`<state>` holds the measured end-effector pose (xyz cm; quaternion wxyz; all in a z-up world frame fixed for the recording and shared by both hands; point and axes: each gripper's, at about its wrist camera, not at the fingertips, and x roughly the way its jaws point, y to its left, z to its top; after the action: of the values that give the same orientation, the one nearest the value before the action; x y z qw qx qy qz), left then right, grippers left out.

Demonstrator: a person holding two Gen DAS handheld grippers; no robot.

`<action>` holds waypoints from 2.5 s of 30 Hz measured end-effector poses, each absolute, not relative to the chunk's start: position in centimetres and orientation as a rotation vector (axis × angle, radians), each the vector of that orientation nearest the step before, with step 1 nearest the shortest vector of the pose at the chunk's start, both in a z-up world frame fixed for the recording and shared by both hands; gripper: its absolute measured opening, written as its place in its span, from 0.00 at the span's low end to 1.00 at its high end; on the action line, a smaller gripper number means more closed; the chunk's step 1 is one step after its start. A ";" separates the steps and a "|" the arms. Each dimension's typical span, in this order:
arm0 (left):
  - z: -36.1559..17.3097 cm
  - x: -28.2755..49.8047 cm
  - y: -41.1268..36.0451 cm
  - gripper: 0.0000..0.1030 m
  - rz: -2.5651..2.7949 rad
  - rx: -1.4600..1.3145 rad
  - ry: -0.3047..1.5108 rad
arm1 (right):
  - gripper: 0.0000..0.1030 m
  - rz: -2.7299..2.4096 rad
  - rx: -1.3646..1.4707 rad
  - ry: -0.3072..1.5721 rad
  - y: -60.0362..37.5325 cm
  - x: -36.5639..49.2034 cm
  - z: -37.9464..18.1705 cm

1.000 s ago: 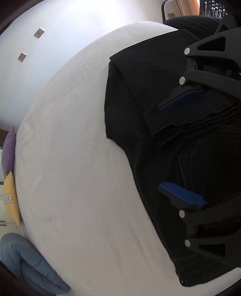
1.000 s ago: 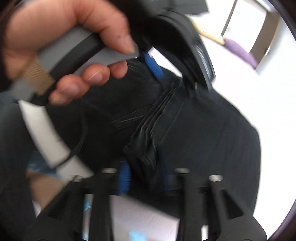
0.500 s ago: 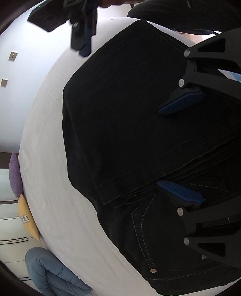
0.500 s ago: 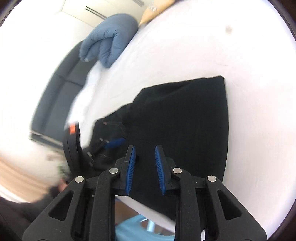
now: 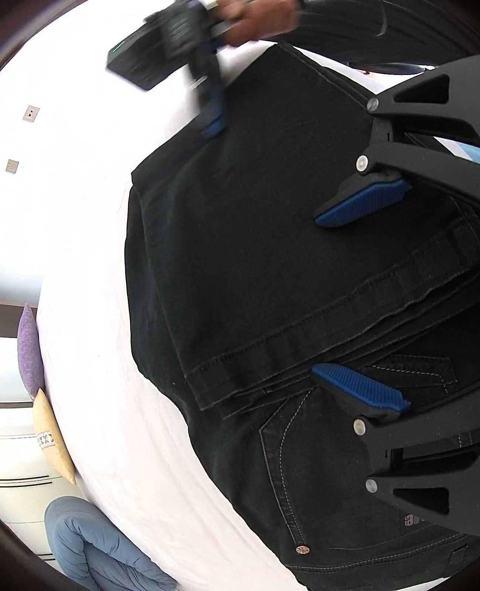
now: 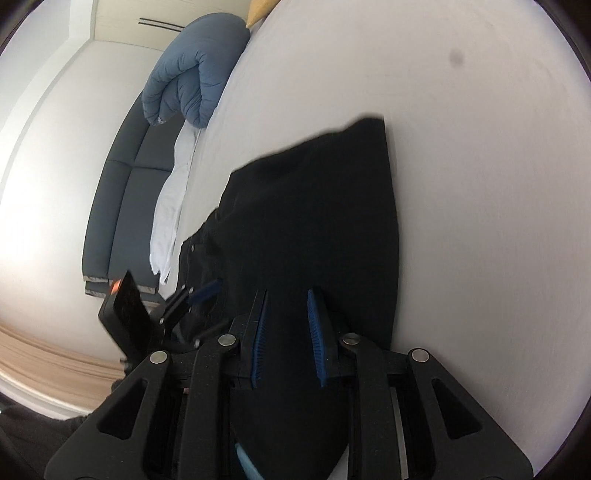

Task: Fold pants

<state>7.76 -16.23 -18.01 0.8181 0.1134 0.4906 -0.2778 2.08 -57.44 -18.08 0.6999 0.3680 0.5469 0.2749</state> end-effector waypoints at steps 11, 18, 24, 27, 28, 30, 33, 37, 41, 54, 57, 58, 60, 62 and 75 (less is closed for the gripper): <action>-16.6 6.0 -13.4 0.79 -0.558 0.104 1.000 | 0.19 0.637 0.801 1.132 -50.4 -7.3 -11.7; -13.8 1.3 -3.1 0.91 -0.339 -0.321 0.858 | 0.22 0.595 0.917 1.124 -48.1 -2.8 -15.3; -14.2 -3.1 7.7 0.96 -0.104 -0.645 0.755 | 0.20 0.514 0.899 1.189 -46.5 -3.2 -17.1; -16.1 -3.6 11.2 0.98 -0.048 -0.805 0.743 | 0.21 0.526 0.980 1.159 -45.9 -3.4 -16.7; -17.0 -3.4 12.1 0.98 -0.030 -0.865 0.763 | 0.21 0.524 1.004 1.143 -46.0 -3.6 -16.5; -18.3 -2.8 12.6 0.98 -0.020 -0.951 0.761 | 0.24 0.507 1.058 1.112 -46.0 -4.0 -16.3; -19.3 -2.1 13.0 0.98 -0.036 -1.020 0.758 | 0.47 0.494 1.123 1.064 -46.6 -4.4 -15.6; -21.5 0.2 14.0 0.98 -0.077 -1.178 0.757 | 0.58 0.502 1.135 1.023 -47.2 -4.3 -14.6; -22.4 1.1 14.7 0.98 -0.071 -1.276 0.713 | 0.58 0.542 1.128 1.014 -47.0 -3.7 -13.4; -23.3 3.0 15.0 0.25 -0.085 -1.389 0.733 | 0.58 0.584 1.018 1.137 -43.3 1.8 -13.1; -21.7 2.7 14.7 0.19 -0.094 -1.325 0.719 | 0.58 0.636 0.994 1.176 -40.8 4.2 -12.9; -21.0 2.8 14.6 0.18 -0.100 -1.298 0.715 | 0.58 0.648 0.980 1.191 -39.9 4.9 -12.9; -19.9 3.1 14.2 0.17 -0.112 -1.249 0.712 | 0.58 0.682 0.938 1.218 -38.0 6.2 -12.9; -18.7 3.4 13.7 0.17 -0.124 -1.196 0.711 | 0.58 0.700 0.898 1.267 -36.2 7.3 -13.3; -9.3 6.0 5.1 0.17 -0.278 -0.767 0.688 | 0.57 0.602 0.779 1.340 -34.7 7.5 -15.2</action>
<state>5.97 5.09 -9.26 0.8608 -0.3658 0.3281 -0.1324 7.55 -34.71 -15.24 0.6740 0.3463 0.5952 0.2674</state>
